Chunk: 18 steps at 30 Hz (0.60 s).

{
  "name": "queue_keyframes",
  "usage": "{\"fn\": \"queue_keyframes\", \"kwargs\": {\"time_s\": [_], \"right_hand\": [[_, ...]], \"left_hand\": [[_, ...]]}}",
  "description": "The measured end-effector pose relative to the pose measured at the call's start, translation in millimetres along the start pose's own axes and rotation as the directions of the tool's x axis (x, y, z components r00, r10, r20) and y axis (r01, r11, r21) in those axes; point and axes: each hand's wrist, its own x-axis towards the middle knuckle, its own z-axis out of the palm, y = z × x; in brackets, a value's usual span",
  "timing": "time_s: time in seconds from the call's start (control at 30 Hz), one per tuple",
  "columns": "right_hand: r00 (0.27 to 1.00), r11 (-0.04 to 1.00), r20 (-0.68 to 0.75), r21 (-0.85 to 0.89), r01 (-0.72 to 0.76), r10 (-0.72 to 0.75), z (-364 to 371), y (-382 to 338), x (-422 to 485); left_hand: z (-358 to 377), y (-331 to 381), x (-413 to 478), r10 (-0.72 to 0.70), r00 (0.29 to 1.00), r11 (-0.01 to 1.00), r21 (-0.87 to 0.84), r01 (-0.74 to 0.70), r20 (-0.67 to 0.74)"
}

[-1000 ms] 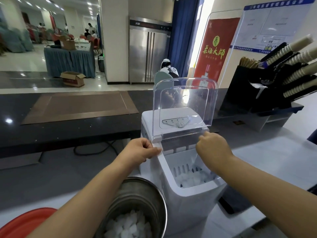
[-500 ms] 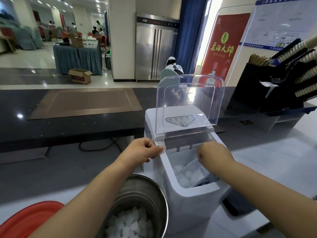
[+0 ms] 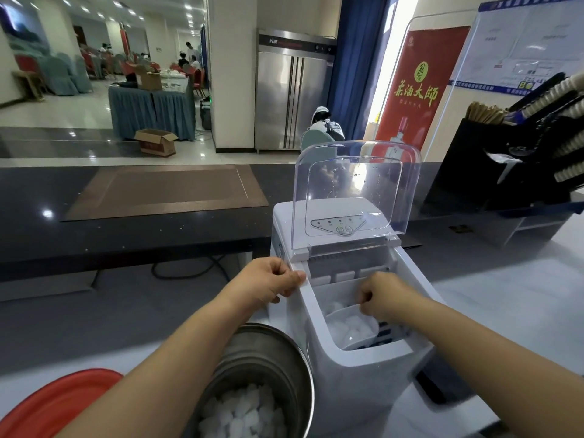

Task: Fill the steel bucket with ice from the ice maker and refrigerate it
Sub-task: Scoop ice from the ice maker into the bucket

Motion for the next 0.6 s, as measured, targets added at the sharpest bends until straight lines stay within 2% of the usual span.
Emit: {"fn": "queue_keyframes", "kwargs": {"time_s": [0.23,0.6], "right_hand": [[1.000,0.998,-0.019,0.064,0.013,-0.012,-8,5,0],[0.999,0.963,-0.046,0.270,-0.006,0.019,-14,8,-3]], "left_hand": [[0,2,-2,-0.008,1.000,1.000,0.018,0.008,0.006],[1,-2,-1,-0.021,1.000,1.000,0.013,0.021,0.014]]}}
